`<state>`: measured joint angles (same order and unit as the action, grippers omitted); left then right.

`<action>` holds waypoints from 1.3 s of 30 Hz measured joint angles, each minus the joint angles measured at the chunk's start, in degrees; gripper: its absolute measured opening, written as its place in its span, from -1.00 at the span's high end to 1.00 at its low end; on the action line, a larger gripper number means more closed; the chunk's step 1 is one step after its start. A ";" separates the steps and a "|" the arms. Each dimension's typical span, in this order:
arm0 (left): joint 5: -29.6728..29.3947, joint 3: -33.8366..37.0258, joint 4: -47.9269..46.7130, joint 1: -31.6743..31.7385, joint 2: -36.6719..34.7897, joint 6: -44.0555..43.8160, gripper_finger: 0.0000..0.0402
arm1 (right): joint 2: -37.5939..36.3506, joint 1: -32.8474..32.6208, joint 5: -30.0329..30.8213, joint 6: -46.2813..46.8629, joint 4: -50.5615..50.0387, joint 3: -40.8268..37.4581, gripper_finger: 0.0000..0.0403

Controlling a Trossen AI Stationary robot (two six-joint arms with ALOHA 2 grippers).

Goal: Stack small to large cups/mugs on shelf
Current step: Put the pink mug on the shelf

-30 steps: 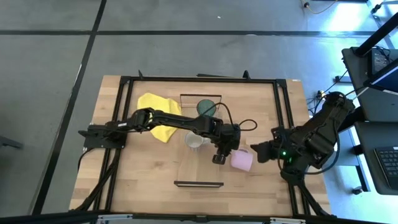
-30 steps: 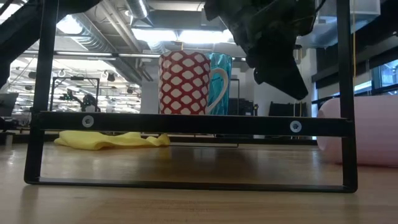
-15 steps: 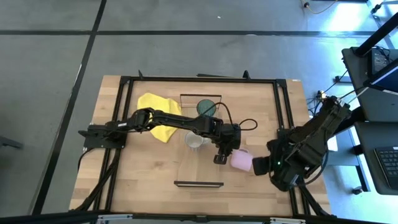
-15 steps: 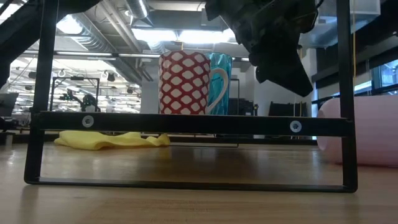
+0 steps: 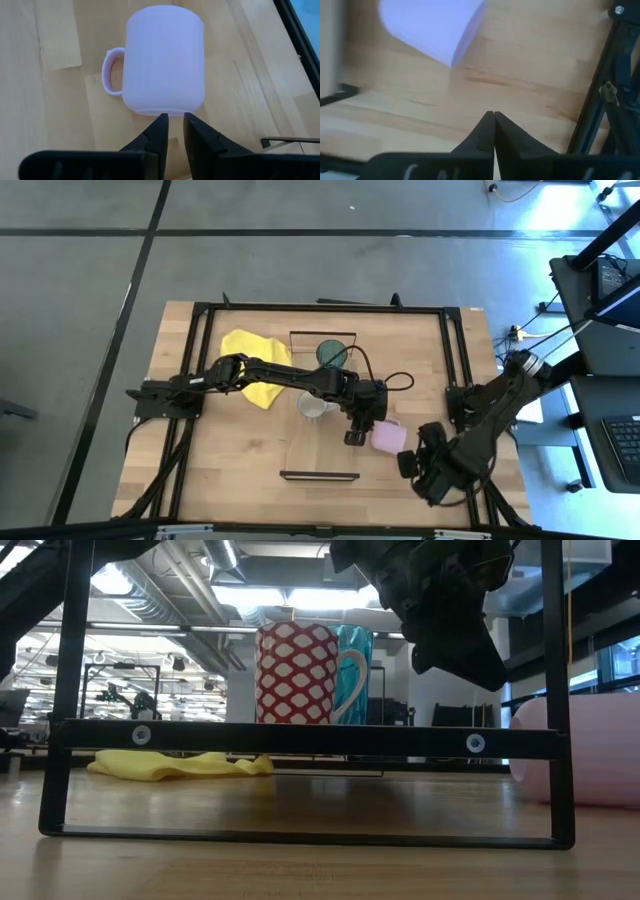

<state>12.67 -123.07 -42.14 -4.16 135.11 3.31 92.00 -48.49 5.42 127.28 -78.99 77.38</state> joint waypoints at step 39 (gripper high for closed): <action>-1.20 0.02 -3.37 -0.07 0.48 0.37 0.73 | 3.46 6.87 16.20 -0.62 24.25 -16.63 0.97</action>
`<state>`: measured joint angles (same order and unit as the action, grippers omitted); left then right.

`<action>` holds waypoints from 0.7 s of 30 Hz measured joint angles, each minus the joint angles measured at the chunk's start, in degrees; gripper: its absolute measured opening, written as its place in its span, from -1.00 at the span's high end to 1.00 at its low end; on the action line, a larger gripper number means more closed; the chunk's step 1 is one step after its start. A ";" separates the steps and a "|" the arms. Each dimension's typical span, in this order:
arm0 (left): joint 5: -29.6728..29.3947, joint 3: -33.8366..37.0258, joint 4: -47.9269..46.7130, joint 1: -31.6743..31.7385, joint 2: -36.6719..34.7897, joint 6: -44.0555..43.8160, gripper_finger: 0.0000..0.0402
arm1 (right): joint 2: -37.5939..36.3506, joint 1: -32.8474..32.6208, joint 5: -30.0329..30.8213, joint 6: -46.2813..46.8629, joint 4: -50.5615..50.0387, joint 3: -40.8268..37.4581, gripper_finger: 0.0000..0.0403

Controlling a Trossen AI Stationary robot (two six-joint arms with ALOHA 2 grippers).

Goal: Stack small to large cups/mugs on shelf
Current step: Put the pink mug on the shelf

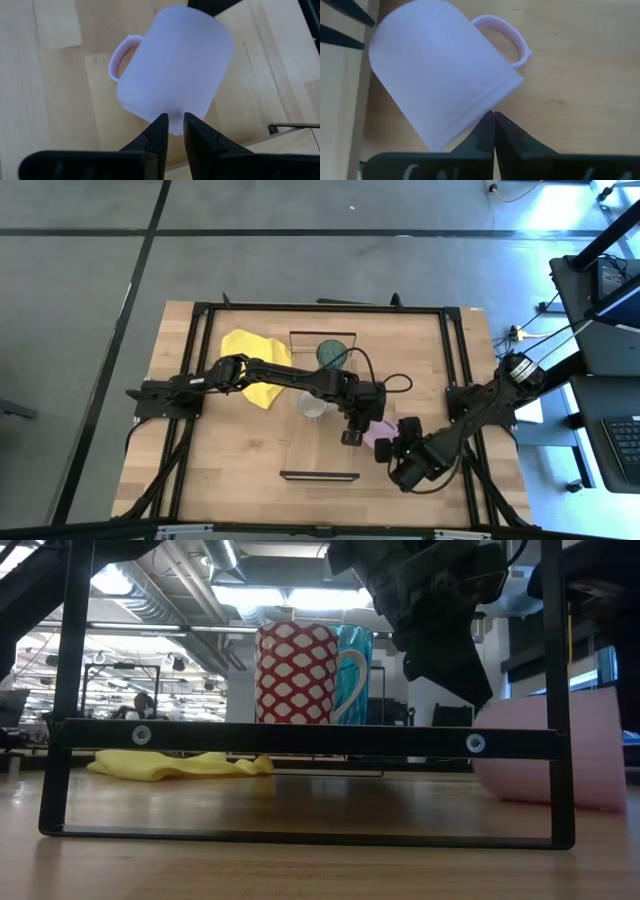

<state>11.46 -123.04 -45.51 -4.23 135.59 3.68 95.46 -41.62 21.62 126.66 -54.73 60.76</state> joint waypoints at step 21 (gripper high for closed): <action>0.02 0.00 0.30 -0.02 0.02 0.00 0.73 | -6.05 2.91 12.56 -3.05 -0.02 0.13 0.97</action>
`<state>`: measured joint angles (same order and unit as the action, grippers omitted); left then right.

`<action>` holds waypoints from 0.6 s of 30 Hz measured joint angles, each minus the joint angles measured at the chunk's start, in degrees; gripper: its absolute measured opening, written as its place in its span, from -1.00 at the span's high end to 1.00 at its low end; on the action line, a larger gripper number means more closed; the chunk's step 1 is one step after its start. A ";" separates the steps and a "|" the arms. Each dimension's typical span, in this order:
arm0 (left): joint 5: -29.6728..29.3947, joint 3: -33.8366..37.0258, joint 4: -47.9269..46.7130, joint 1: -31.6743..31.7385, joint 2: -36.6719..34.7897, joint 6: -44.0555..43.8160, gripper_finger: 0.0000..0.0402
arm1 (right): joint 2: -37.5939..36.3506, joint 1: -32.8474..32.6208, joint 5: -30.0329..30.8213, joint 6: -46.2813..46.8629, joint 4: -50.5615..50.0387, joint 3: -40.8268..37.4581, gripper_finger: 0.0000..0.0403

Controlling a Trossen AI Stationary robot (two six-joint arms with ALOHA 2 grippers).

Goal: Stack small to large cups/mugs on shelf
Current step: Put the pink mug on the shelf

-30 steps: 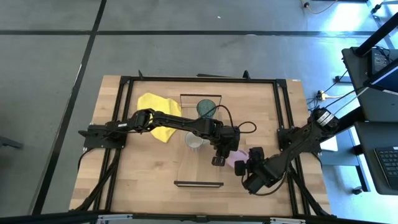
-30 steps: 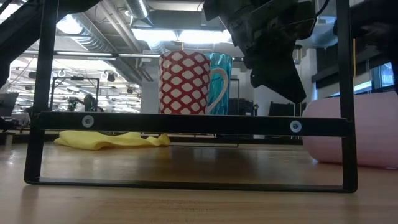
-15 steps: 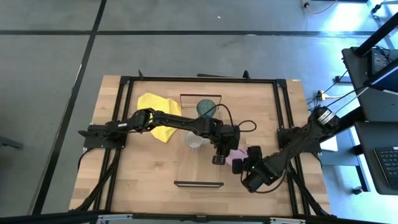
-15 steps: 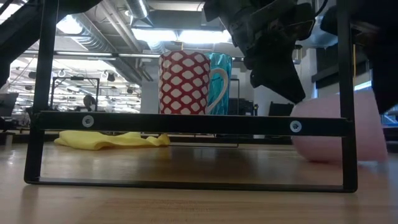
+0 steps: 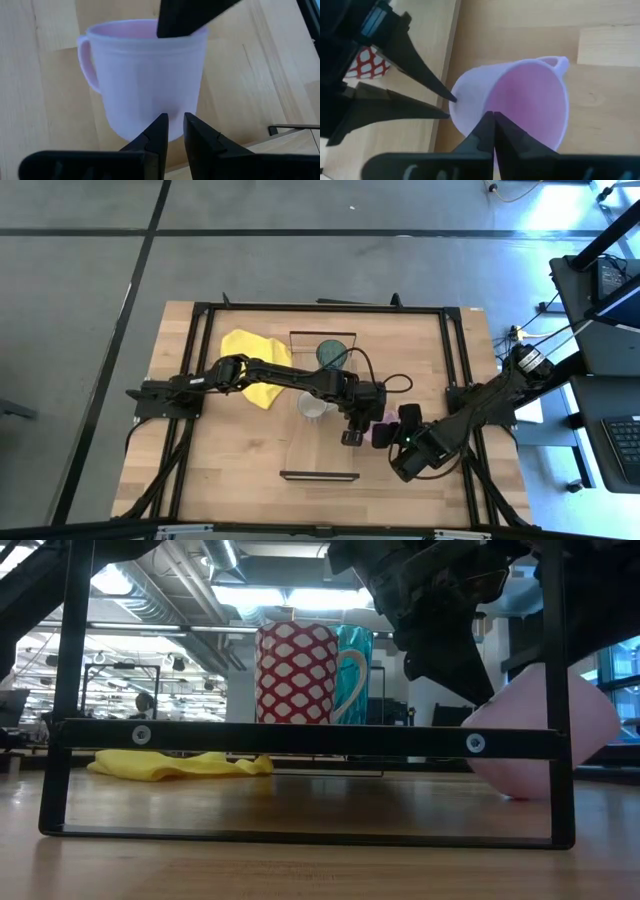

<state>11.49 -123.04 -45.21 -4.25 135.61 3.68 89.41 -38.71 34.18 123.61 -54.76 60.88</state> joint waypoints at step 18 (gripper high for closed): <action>-0.02 0.04 -0.31 -0.03 0.04 0.00 0.73 | 0.03 5.61 -2.34 -14.52 9.08 0.02 0.97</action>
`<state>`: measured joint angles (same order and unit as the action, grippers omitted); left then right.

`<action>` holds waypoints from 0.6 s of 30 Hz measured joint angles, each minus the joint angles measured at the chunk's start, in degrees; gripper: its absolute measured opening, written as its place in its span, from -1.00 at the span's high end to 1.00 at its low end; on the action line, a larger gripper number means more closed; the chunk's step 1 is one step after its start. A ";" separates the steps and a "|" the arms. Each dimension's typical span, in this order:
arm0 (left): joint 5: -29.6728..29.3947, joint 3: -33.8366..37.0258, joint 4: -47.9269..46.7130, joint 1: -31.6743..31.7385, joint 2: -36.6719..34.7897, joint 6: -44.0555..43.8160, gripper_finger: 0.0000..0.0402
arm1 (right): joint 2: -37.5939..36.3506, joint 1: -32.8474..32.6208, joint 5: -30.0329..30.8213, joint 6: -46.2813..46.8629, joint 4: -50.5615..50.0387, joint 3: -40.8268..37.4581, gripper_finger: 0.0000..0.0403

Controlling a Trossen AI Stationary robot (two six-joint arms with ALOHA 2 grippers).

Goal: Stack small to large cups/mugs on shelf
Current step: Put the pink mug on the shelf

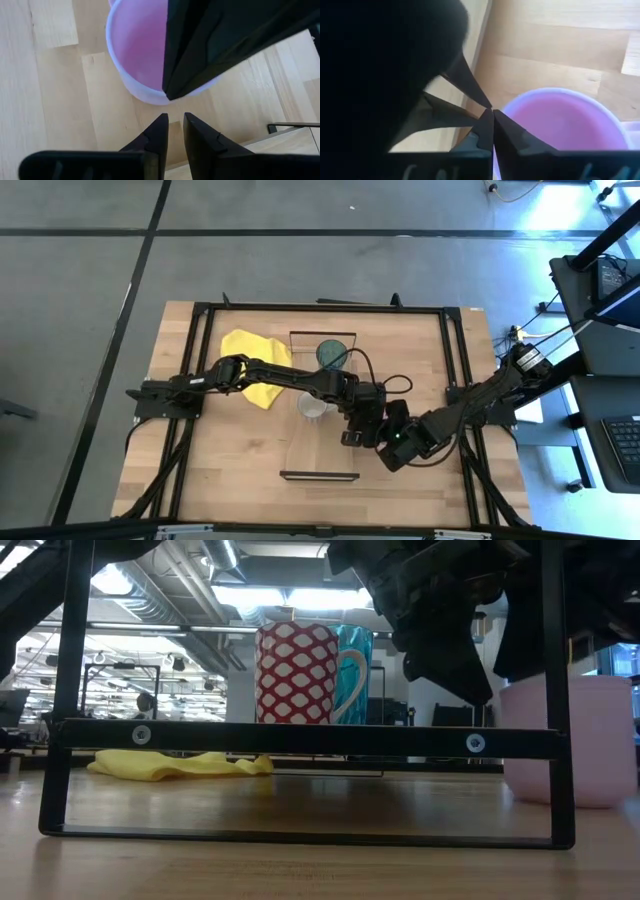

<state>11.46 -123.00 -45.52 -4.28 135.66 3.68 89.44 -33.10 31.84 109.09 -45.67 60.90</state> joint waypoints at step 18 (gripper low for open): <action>-7.41 -5.93 -7.48 -0.96 -2.29 1.37 0.73 | -8.05 -0.22 -8.09 -11.82 -16.32 4.28 0.57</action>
<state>4.06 -128.92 -52.99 -5.23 133.36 5.05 81.39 -33.32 23.75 97.27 -61.99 65.18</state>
